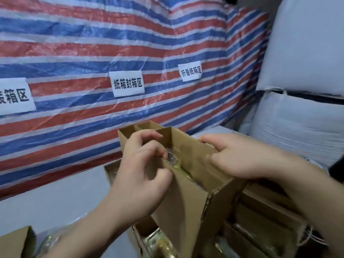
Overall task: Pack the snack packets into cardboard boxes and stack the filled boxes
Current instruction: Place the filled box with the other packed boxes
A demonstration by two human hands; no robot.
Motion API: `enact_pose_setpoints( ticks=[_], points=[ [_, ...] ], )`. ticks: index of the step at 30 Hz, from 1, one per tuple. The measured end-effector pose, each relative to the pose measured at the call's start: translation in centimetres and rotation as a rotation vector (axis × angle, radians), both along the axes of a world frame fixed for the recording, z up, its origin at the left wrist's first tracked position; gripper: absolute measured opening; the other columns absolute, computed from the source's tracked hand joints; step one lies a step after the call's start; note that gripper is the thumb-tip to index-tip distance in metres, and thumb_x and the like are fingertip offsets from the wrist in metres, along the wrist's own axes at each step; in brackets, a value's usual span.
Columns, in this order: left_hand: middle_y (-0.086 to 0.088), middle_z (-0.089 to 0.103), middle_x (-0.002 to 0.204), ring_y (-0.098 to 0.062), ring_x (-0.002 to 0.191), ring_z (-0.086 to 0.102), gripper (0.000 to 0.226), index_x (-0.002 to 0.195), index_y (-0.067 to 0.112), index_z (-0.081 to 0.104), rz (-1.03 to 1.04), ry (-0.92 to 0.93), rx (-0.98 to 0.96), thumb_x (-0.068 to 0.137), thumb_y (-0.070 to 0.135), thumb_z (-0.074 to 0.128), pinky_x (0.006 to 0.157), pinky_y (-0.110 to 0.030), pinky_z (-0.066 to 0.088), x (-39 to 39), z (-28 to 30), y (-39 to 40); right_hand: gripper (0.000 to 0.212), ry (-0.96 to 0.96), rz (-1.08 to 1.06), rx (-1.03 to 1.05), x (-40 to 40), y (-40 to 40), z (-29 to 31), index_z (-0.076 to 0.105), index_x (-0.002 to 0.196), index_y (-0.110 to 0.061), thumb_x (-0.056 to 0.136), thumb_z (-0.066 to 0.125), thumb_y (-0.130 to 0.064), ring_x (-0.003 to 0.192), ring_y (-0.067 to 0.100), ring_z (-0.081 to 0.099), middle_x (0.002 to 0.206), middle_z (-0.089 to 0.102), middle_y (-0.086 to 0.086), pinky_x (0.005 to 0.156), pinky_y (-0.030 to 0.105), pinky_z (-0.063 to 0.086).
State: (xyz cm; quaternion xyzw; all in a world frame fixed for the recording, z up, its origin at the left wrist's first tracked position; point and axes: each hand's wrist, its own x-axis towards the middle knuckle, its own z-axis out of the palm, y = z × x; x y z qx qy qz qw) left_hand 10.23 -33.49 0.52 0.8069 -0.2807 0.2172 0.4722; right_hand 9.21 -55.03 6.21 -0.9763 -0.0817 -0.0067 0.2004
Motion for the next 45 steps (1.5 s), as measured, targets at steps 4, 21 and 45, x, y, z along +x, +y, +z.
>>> enact_pose_setpoints(
  ticks=[4,21,45],
  points=[
    [0.025,0.045,0.115,0.009,0.124,0.037,0.008,0.076,0.026,0.057,-0.1,-0.019,-0.014,0.068,0.025,0.058,0.101,-0.01,0.028,-1.6,1.5,-5.2,0.041,0.028,-0.018,0.063,-3.3,-5.4,1.9,0.058,0.11,-0.061,0.093,0.054,-0.023,0.091,-0.009,0.062,0.103,0.065,-0.031,0.081,0.033,0.057],
    [0.036,0.03,0.128,0.015,0.132,0.018,0.008,0.083,0.031,0.069,-0.316,0.09,0.176,0.077,0.026,0.071,0.101,0.003,0.005,-2.0,-8.6,-18.7,0.031,0.05,-0.331,-0.259,-6.0,-19.0,-6.8,0.062,0.12,-0.043,0.093,0.059,-0.029,0.09,-0.002,0.054,0.097,0.057,-0.024,0.081,0.021,0.048],
    [0.016,0.034,0.149,0.021,0.131,-0.002,0.027,0.119,0.03,0.067,-0.32,0.224,0.279,0.092,0.03,0.061,0.112,-0.023,-0.024,1.2,-12.2,-22.0,0.012,-0.148,-0.313,-0.617,-1.0,-22.8,-14.8,0.055,0.096,-0.042,0.085,0.054,-0.036,0.083,0.006,0.057,0.082,0.056,-0.019,0.06,0.024,0.046]
  ],
)
